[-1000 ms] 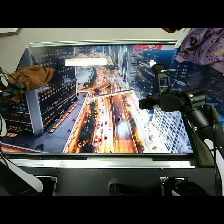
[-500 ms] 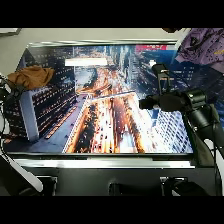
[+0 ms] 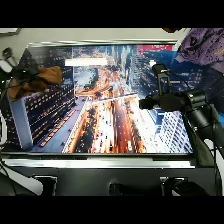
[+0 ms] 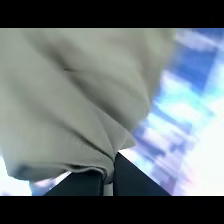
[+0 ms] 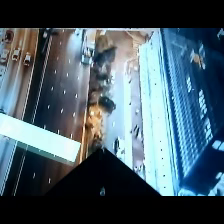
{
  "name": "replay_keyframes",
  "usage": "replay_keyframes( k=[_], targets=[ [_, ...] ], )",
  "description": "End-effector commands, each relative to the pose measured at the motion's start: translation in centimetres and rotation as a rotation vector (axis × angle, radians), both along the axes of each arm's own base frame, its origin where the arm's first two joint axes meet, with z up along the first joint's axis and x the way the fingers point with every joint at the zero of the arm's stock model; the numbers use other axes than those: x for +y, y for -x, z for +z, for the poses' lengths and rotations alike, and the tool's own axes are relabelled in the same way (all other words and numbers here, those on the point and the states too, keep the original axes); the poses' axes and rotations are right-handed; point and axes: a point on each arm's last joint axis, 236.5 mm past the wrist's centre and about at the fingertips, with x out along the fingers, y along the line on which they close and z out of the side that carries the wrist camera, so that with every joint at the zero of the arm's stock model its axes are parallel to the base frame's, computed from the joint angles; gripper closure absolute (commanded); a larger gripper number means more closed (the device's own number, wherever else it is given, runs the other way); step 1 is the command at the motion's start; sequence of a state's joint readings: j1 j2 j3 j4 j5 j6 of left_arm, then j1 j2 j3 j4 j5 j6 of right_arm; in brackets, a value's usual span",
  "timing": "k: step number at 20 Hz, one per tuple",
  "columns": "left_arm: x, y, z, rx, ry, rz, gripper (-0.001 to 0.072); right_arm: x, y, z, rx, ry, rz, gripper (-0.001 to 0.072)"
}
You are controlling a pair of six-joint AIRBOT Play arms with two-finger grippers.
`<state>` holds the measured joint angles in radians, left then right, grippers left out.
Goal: Fold the clothes and pants, and hang the long-sleeved shirts on hangers.
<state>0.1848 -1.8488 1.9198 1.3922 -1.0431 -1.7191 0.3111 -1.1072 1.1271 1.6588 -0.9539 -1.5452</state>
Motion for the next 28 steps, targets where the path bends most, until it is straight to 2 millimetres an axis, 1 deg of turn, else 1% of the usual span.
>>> replay_keyframes(
  k=[1,2,3,4,7,10,11,12,13,14,15,16,17,18,19,21,23,24,26,27,28],
  targets=[
    [-15.6,6.2,4.8,0.069,0.106,-0.252,0.0699,0.0,0.0,0.1,-0.002,-0.001,0.001,0.0684],
    [-19.9,8.2,6.0,0.073,0.119,-0.313,0.0699,0.0,0.0,0.1,-0.002,-0.001,0.001,0.0684],
    [-23.5,10.1,6.7,0.075,0.126,-0.375,0.0698,0.0,0.0,0.1,-0.003,-0.001,0.001,0.0684],
    [-27.0,12.5,7.0,0.097,0.141,-0.426,0.0698,0.0,-0.1,0.1,-0.004,-0.002,0.000,0.0684],
    [-36.8,20.0,7.3,0.186,0.225,-0.564,0.0697,0.1,-0.1,0.2,-0.008,-0.003,0.000,0.0684],
    [-45.8,27.7,6.7,0.223,0.264,-0.704,0.0695,0.1,-0.1,0.2,-0.008,-0.003,0.000,0.0684],
    [-48.2,29.9,6.1,0.229,0.282,-0.727,0.0694,0.1,-0.1,0.2,-0.008,-0.003,0.000,0.0684],
    [-50.2,32.3,5.0,0.243,0.293,-0.744,0.0694,0.1,-0.1,0.2,-0.008,-0.003,0.000,0.0684],
    [-51.6,34.3,3.4,0.264,0.296,-0.756,0.0686,0.1,-0.1,0.2,-0.008,-0.003,0.000,0.0684],
    [-52.4,36.0,1.5,0.293,0.293,-0.755,0.0605,0.1,-0.1,0.2,-0.008,-0.003,0.000,0.0684],
    [-52.5,37.0,-0.2,0.328,0.297,-0.725,0.0408,0.1,-0.1,0.2,-0.008,-0.003,0.000,0.0684],
    [-52.2,37.3,-1.4,0.354,0.295,-0.694,0.0213,0.1,-0.1,0.2,-0.008,-0.003,0.000,0.0684],
    [-51.4,36.8,-1.7,0.367,0.285,-0.677,0.0078,0.1,-0.1,0.2,-0.008,-0.003,0.000,0.0684],
    [-50.5,36.0,-1.3,0.368,0.278,-0.666,0.0020,0.1,-0.1,0.2,-0.008,-0.002,0.000,0.0684],
    [-49.2,34.7,-0.5,0.354,0.270,-0.663,0.0020,0.1,-0.1,0.2,-0.008,-0.003,0.000,0.0684],
    [-44.9,31.0,1.8,0.292,0.229,-0.614,0.0020,0.0,-0.1,0.2,-0.009,0.000,0.000,0.0684],
    [-39.0,27.0,4.2,0.228,0.180,-0.502,0.0021,0.0,-0.2,0.2,-0.013,-0.002,-0.001,0.0684],
    [-36.4,25.6,5.1,0.207,0.168,-0.454,0.0021,0.1,-0.3,0.3,-0.019,-0.003,0.000,0.0684],
    [-31.9,23.3,6.4,0.174,0.146,-0.403,0.0030,0.4,-1.8,1.6,-0.096,-0.029,-0.008,0.0683],
    [-29.8,22.4,6.6,0.168,0.133,-0.379,0.0037,0.6,-2.4,2.2,-0.133,-0.041,-0.012,0.0683],
    [-28.2,21.6,6.6,0.168,0.123,-0.356,0.0037,0.6,-2.6,2.4,-0.144,-0.045,-0.013,0.0683]
  ],
)
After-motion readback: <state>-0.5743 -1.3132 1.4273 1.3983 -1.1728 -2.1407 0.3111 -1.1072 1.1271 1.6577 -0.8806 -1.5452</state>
